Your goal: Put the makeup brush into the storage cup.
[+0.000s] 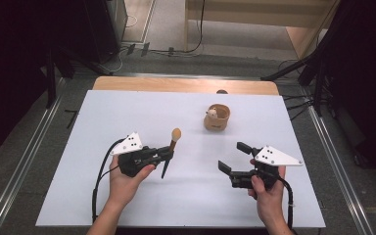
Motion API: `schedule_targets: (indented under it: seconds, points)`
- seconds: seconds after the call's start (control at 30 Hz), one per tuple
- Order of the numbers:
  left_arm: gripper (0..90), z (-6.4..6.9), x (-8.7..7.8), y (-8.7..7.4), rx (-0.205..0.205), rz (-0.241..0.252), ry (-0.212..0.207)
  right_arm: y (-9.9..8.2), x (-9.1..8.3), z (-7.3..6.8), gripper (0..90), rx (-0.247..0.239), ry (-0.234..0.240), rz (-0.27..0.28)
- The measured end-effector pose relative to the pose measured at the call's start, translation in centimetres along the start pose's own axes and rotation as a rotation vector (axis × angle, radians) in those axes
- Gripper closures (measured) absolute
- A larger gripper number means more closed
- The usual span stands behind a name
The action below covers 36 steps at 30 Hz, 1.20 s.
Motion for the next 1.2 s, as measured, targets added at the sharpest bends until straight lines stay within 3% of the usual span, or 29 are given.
schedule_targets:
  seconds: [0.07,0.2,0.33,0.47,0.63,0.73,0.8,1.03,1.2]
  points:
    - [79.7,0.1,0.1,0.0,0.001,0.002,0.001,0.3,0.3,-0.3,13.9,0.014,0.025,0.008]
    - [79.8,0.3,0.5,-0.1,0.004,0.003,-0.004,0.5,1.3,-1.0,14.5,0.036,0.013,-0.01]
    - [79.8,0.5,0.8,-0.2,0.004,0.009,-0.007,0.6,2.5,-1.5,18.2,0.057,0.038,-0.034]
    - [79.8,0.7,0.9,-0.2,0.0,0.017,-0.009,1.1,4.1,-2.8,26.4,0.109,0.053,-0.049]
    - [79.8,0.9,1.2,-0.2,-0.001,0.022,-0.01,1.3,5.1,-3.8,31.7,0.115,0.048,-0.05]
    - [79.7,1.0,1.2,-0.2,0.003,0.023,-0.011,1.4,5.7,-4.6,44.5,0.11,0.041,-0.043]
    - [79.7,1.0,1.3,-0.2,0.003,0.025,-0.01,1.4,6.1,-5.0,47.9,0.12,0.059,-0.033]
    - [79.8,1.2,1.4,-0.1,0.006,0.036,-0.008,1.5,7.3,-5.4,52.7,0.205,0.088,-0.034]
    - [79.7,1.3,1.5,-0.2,0.003,0.039,-0.008,1.4,8.1,-5.6,58.6,0.237,0.098,-0.044]
Point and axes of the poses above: each handheld gripper's, and its own axes: x roughly forward along the jaws, y roughly out of its top, z roughly to its right, the point moved 2 cm from there along x, roughly forward along the jaws, and after that the axes turned 6 degrees about x, right-handed, at the moved point
